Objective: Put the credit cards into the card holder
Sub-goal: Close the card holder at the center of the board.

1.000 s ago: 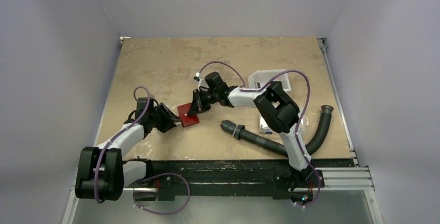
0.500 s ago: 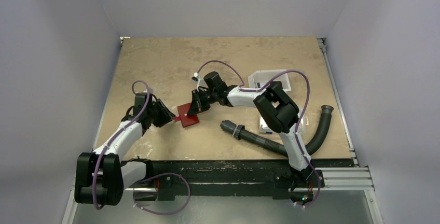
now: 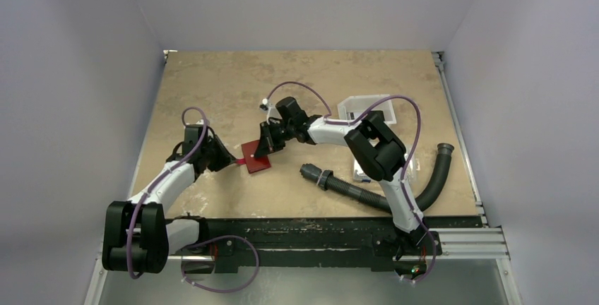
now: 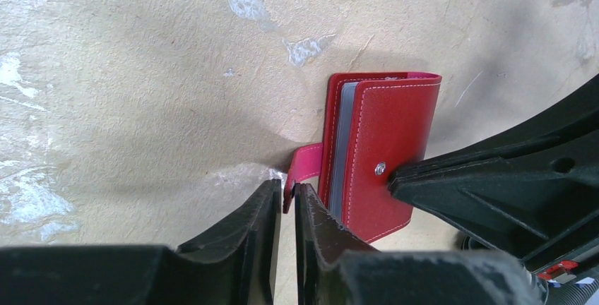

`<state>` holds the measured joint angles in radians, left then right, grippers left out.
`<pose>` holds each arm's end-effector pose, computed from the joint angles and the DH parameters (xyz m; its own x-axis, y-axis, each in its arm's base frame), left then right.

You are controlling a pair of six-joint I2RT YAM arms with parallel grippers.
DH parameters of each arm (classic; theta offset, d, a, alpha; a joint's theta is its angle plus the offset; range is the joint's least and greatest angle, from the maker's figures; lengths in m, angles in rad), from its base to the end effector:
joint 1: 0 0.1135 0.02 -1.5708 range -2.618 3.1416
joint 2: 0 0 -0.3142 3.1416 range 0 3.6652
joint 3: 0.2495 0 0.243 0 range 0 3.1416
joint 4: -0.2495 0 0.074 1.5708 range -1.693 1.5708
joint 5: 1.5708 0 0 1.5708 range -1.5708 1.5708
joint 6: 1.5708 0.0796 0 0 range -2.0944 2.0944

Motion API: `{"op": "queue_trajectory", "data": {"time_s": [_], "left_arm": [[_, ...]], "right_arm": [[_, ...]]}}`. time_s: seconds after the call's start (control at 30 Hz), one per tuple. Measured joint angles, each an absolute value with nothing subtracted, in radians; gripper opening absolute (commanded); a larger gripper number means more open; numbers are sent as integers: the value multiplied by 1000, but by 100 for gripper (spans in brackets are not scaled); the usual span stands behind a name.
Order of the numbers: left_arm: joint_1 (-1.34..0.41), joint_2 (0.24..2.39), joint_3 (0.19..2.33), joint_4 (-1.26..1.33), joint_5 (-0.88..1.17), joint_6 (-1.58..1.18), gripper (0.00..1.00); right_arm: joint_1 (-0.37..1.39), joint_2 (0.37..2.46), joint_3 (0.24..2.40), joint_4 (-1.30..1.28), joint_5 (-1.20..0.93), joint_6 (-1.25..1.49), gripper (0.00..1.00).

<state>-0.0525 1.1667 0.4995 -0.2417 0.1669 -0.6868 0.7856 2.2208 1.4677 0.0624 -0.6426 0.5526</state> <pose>0.2113 -0.0243 0.1835 -0.7066 -0.5890 -0.3922 -0.3806 0.7836 -0.4910 0.3403 0.4080 0.1586 -0.8520 -0.2579 -0.4557 -0.5235 0.4402 0.7296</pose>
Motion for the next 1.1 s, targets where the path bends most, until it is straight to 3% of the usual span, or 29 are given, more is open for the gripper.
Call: {"op": "queue_trajectory", "data": {"time_s": [0.1, 0.53, 1.0, 1.03, 1.1], "left_arm": [[-52, 1166, 500, -241, 168, -685, 0], [-75, 1198, 542, -166, 337, -649, 0], [-133, 1367, 611, -146, 340, -645, 0], [-133, 1367, 611, -146, 340, -646, 0], [-133, 1369, 612, -146, 341, -646, 11]], "right_arm": [[788, 2223, 1475, 51, -641, 547, 0], [804, 2233, 1511, 12, -603, 532, 0], [806, 2233, 1514, 9, -598, 534, 0], [806, 2233, 1514, 10, -599, 535, 0], [805, 2233, 1514, 10, -601, 535, 1]]}}
